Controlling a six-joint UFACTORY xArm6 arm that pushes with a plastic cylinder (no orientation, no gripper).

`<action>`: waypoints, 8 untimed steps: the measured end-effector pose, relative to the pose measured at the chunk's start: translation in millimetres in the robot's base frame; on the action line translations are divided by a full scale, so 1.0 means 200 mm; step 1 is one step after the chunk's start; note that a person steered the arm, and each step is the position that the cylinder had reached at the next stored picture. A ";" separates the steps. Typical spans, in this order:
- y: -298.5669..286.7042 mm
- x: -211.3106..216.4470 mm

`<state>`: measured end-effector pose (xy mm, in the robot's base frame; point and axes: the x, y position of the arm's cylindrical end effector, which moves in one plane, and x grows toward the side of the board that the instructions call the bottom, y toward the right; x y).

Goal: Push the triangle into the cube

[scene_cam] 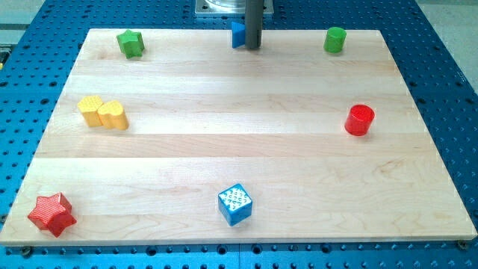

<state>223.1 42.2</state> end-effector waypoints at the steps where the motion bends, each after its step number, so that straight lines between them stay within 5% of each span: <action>1: 0.00 -0.15; 2: -0.30 -0.13; 3: -0.57 0.14; 4: -0.46 0.47; 6: -0.56 0.11; 8: -0.28 0.26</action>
<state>274.3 -14.6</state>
